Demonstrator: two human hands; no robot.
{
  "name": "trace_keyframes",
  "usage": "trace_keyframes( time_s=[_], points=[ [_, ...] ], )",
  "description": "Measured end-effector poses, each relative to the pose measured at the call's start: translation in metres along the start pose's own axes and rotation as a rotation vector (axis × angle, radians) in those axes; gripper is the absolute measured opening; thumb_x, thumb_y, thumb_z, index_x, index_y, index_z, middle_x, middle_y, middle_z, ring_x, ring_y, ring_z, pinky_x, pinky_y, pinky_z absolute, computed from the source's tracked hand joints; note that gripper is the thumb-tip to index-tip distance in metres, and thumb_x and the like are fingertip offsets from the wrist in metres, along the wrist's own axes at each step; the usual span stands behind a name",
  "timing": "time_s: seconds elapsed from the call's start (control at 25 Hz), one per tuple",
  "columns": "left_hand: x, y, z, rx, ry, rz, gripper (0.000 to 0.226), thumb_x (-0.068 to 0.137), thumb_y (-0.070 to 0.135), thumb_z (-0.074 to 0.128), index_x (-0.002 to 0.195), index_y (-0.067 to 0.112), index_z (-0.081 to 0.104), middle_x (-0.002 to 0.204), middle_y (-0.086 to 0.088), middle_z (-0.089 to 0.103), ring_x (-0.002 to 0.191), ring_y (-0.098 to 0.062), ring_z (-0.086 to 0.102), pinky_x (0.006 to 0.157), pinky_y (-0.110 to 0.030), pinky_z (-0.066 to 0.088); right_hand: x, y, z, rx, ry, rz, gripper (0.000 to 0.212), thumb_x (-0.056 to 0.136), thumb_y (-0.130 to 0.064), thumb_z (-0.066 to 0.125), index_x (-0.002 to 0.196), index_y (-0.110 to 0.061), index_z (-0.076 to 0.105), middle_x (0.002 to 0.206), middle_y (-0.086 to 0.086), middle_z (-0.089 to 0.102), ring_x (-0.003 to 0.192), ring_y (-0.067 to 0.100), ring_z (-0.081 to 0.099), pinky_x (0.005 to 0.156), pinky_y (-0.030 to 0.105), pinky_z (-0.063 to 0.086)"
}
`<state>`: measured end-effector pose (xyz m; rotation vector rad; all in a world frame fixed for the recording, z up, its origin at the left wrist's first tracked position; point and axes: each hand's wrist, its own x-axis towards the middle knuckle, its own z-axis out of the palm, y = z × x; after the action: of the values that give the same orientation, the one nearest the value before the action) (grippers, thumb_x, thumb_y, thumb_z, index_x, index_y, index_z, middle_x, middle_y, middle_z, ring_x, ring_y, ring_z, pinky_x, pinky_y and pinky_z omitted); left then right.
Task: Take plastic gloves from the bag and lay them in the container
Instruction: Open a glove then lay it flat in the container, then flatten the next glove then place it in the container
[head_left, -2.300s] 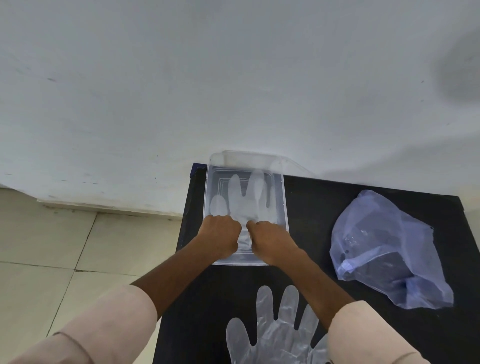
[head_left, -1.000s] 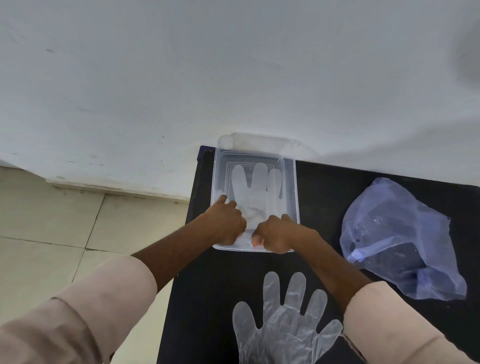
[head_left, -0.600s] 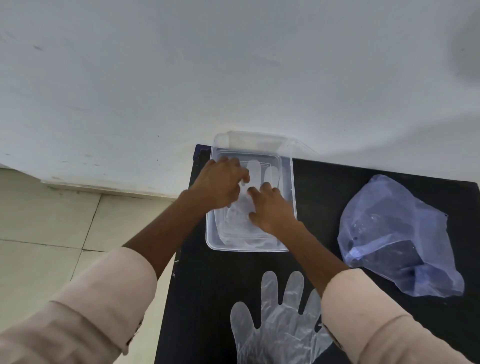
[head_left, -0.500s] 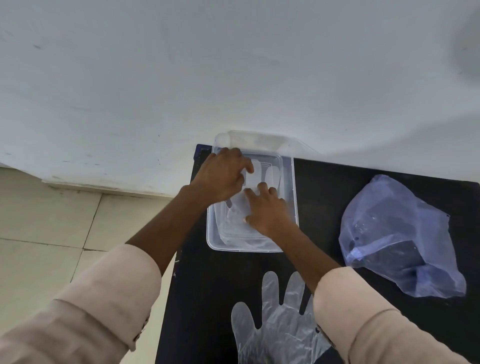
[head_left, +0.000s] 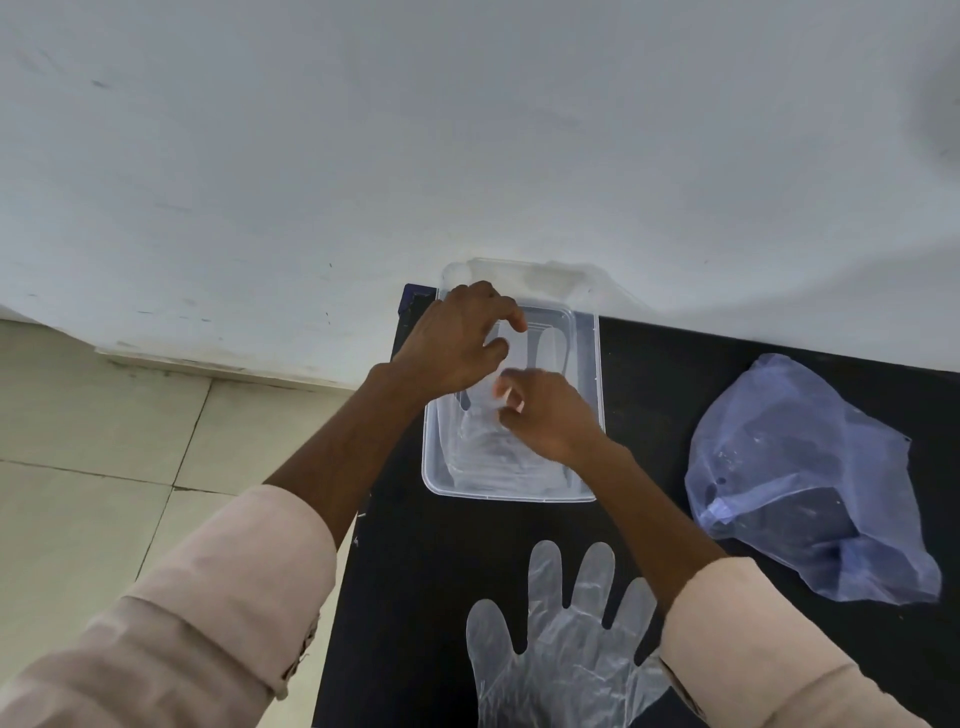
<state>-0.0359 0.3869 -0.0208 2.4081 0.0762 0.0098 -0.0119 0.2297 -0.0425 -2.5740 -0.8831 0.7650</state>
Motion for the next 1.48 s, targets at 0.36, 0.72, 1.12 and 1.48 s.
trace_keyframes(
  time_s=[0.36,0.72,1.12,1.48],
  points=[
    [-0.016,0.025,0.014,-0.399,-0.074,-0.189,0.016,0.088,0.008,0.065,0.102,0.013,0.069,0.102,-0.002,0.07,0.086,-0.007,0.063,0.079,-0.018,0.048,-0.029,-0.007,-0.006,0.148,-0.28,-0.024,0.019,0.094,-0.014,0.054,0.103,-0.005,0.068,0.113,0.011,0.069,0.102,0.026,0.062,0.097,0.032,0.045],
    [-0.062,0.094,0.01,-0.757,-0.043,-0.358,0.018,0.096,0.024,0.057,0.111,0.019,0.067,0.108,-0.004,0.069,0.096,-0.02,0.066,0.082,-0.03,0.052,-0.106,0.011,-0.054,0.958,0.36,0.262,0.017,0.093,-0.021,0.059,0.107,-0.012,0.063,0.107,0.006,0.068,0.087,0.017,0.066,0.077,0.032,0.055],
    [-0.18,0.192,0.049,-0.711,-0.03,-0.384,0.013,0.097,0.024,0.056,0.103,0.024,0.068,0.108,-0.002,0.07,0.099,-0.021,0.066,0.085,-0.033,0.053,-0.245,0.028,-0.035,1.08,0.401,0.21,0.018,0.094,-0.024,0.058,0.108,-0.015,0.065,0.108,0.004,0.068,0.096,0.019,0.066,0.076,0.03,0.053],
    [-0.28,0.186,0.106,-0.696,-0.1,-0.519,0.016,0.094,0.018,0.058,0.106,0.018,0.069,0.1,-0.005,0.07,0.088,-0.018,0.062,0.083,-0.036,0.051,-0.323,0.031,0.061,1.067,0.286,0.325,0.013,0.091,-0.019,0.058,0.099,-0.013,0.067,0.093,0.001,0.069,0.08,0.014,0.062,0.067,0.028,0.048]
  ],
)
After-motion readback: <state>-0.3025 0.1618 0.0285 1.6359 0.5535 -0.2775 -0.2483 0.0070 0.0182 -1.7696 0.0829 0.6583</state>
